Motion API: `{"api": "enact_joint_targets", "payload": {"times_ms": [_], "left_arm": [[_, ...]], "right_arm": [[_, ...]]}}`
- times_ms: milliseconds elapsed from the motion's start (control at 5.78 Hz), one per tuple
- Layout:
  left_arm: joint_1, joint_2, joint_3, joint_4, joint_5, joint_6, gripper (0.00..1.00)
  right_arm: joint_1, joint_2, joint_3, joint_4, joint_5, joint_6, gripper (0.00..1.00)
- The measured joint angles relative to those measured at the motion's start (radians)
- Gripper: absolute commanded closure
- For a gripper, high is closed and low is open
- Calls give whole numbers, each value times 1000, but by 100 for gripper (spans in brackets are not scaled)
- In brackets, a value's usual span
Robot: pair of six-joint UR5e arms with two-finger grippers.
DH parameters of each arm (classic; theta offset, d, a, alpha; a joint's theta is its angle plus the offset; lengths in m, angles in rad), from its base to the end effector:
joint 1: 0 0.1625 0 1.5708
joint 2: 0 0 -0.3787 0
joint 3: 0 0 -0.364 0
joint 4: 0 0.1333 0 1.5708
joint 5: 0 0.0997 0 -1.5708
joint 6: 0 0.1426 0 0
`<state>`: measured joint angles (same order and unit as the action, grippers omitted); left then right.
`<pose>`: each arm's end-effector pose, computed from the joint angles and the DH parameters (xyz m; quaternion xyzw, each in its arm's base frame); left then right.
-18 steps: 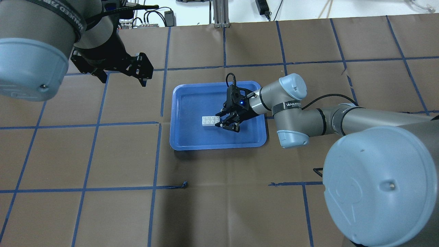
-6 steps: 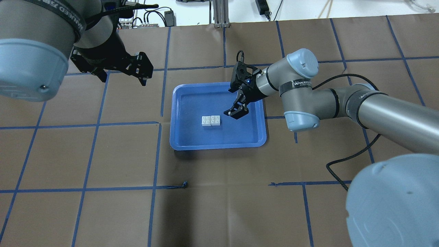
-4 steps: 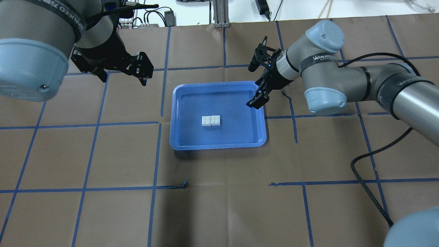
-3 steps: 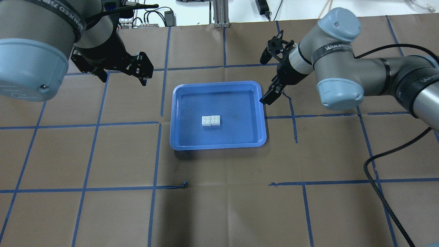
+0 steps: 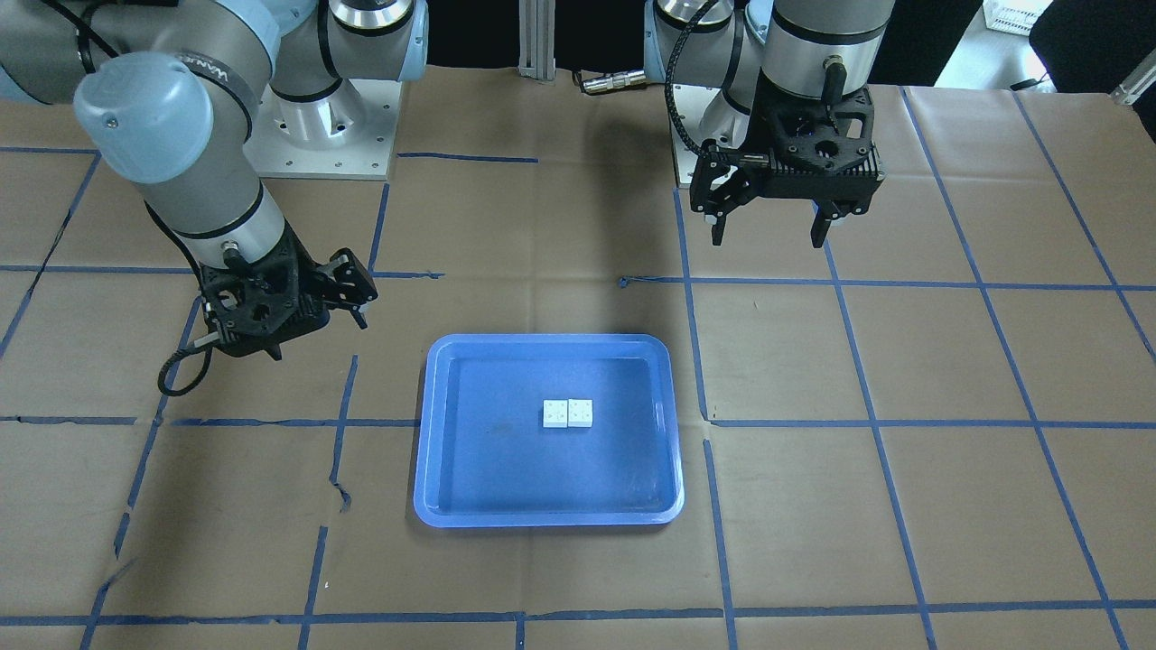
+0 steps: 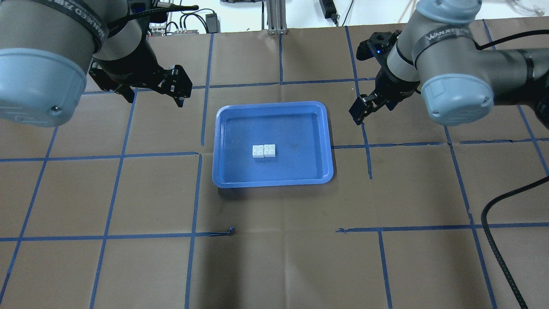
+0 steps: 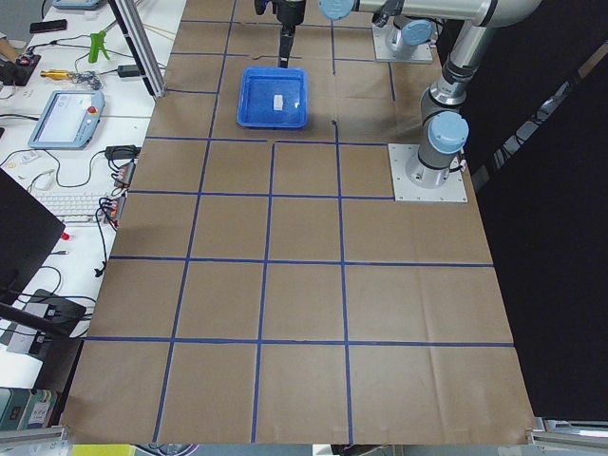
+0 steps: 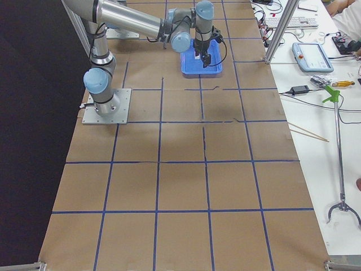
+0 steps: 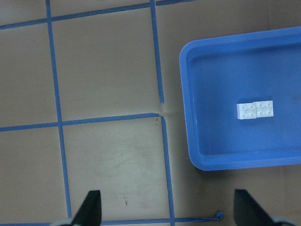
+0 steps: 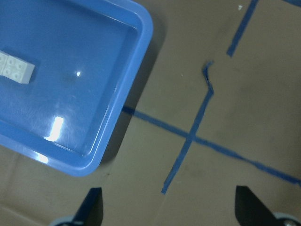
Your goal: Assemble white blocks and place on blue tray
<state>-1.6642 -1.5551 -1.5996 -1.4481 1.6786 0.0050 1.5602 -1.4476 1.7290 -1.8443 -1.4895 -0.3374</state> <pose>-0.1615 -0.4596 0.4064 0.0461 0.9960 -0.0570 0.0513 0.1396 -0.4963 0.2943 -0.1624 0.9859 -0.0031 0.0407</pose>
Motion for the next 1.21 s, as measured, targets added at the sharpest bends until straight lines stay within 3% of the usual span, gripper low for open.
{"api": "enact_joint_targets", "payload": {"times_ms": [346,692,1212], "left_arm": [[0,1,1,0,1,0,0],[0,-1,4,1,0,0,0],[0,-7,9,3,-1,0,0]], "right_arm": [[0,-23,-140,238,-26,264,0],[3,-53,-200,337,-30,412,0],[3,-67,-217,379,-32,448,0]]}}
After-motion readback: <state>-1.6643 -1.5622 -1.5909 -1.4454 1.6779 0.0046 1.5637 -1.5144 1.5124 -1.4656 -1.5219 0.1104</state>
